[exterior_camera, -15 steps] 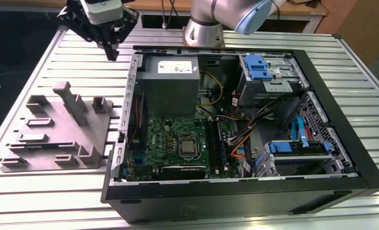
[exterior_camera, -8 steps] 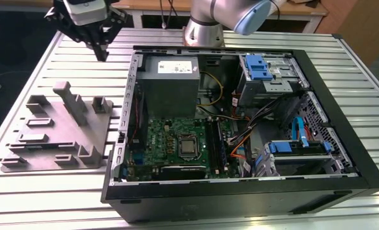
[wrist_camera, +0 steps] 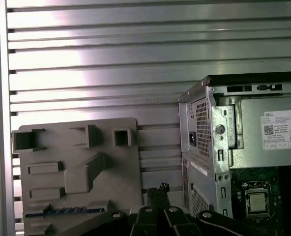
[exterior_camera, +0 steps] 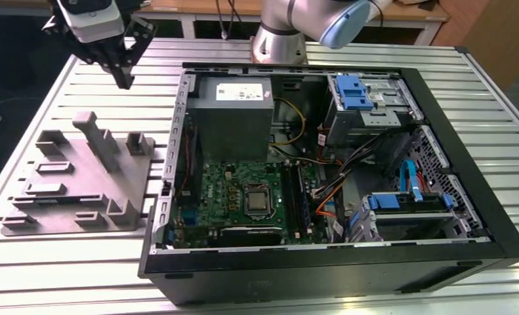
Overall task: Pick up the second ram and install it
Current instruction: 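Reach for the second ram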
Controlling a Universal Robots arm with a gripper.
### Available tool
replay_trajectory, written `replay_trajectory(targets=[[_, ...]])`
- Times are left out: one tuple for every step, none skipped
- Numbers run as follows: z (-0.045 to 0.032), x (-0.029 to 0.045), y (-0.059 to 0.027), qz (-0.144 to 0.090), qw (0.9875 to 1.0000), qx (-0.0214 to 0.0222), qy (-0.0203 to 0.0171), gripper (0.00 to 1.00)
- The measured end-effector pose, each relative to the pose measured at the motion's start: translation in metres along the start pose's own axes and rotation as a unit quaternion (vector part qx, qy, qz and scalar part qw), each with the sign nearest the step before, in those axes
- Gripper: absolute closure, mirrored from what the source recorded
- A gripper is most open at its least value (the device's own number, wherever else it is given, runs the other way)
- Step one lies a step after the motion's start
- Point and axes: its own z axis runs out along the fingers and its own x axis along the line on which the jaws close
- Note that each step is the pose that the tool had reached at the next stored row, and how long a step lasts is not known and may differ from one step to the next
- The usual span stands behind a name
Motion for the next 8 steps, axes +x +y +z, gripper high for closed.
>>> replay_trajectory(targets=[[0.0007,0.002,-0.0012,0.0,1.0,0.0,0.0,0.89],[0.0014,0.0041,-0.0024,0.0,1.0,0.0,0.0,0.89],[0.0022,0.0062,-0.0036,0.0,1.0,0.0,0.0,0.89],[0.0028,0.0083,-0.0049,0.0,1.0,0.0,0.0,0.89],[0.0035,0.0105,-0.0062,0.0,1.0,0.0,0.0,0.89],[0.0042,0.0128,-0.0076,0.0,1.0,0.0,0.0001,0.89],[0.005,0.0149,-0.0088,0.0,1.0,0.0,0.0,0.89],[0.0058,0.0171,-0.01,0.0,1.0,0.0,0.0,0.89]])
